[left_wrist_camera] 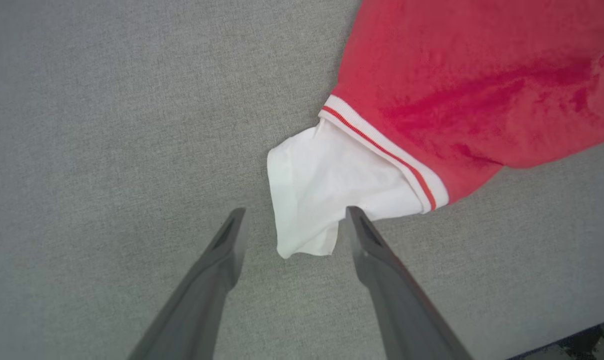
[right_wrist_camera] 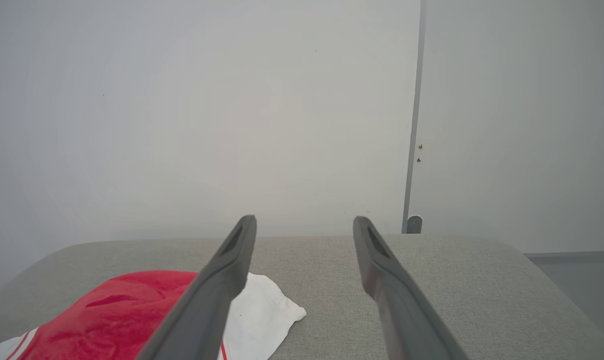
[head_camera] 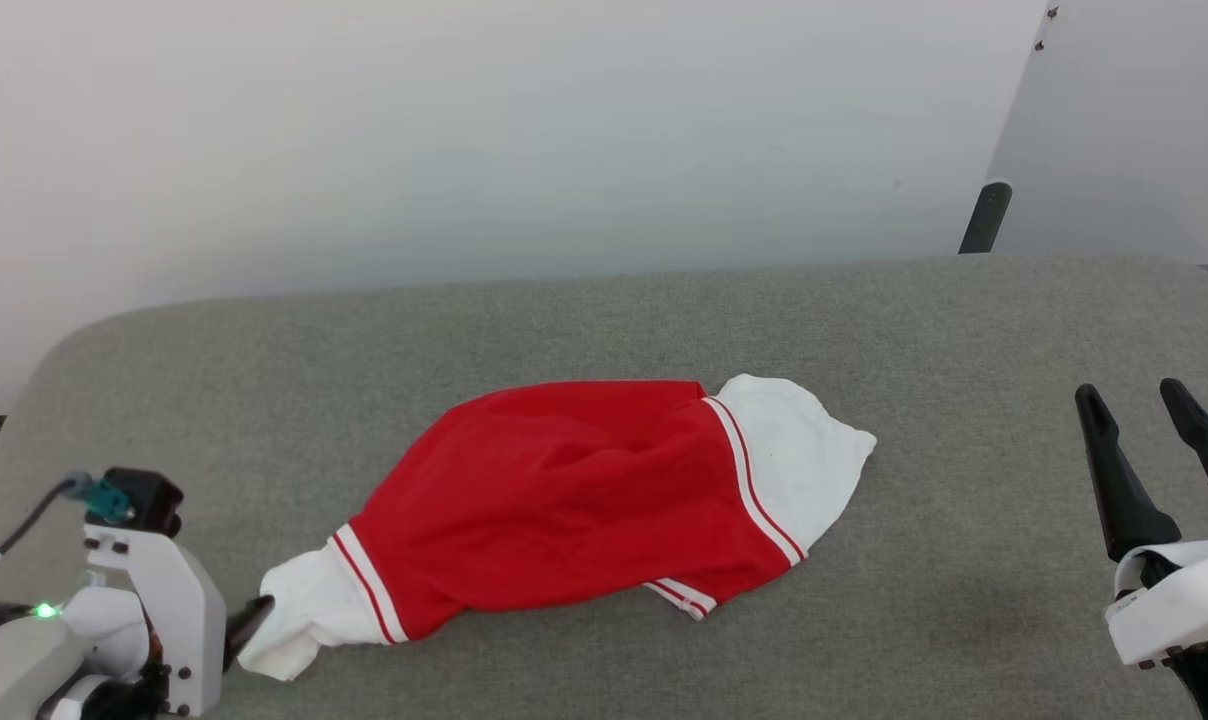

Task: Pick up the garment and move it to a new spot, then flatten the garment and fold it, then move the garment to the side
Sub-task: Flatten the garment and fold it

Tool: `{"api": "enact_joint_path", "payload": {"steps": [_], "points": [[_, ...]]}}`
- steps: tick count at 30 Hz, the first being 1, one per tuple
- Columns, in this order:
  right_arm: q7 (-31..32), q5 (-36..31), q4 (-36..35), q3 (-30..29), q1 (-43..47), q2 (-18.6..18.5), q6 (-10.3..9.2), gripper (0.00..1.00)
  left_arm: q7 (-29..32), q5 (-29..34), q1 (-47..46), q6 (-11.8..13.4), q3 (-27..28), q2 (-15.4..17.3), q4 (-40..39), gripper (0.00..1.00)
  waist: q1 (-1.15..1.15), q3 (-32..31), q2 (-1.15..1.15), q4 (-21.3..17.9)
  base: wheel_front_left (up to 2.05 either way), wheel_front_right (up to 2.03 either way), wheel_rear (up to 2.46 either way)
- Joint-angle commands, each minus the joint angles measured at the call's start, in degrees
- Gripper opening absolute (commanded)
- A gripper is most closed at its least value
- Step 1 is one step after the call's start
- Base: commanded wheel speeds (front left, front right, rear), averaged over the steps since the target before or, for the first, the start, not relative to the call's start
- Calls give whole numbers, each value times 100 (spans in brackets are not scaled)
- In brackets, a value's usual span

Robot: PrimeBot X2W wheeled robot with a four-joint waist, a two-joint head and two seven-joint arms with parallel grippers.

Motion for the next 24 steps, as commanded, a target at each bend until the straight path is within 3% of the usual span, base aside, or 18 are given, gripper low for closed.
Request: {"api": "enact_joint_path", "payload": {"steps": [1,15,24], "points": [[11,26,-39,-21,-28,-14,-4,100,66,24,2,25,-34,-54,67,100,0,25,0,-10,0,0,0],[147,60,-191,36,-126,-79,-4,100,739,-170,-178,-118,-189,-568,1078,100,0,387,0,-199,0,0,0],[238,56,-251,77,-256,-121,-4,100,869,-309,-233,-364,-187,-961,1905,100,0,623,0,-248,0,0,0]]}}
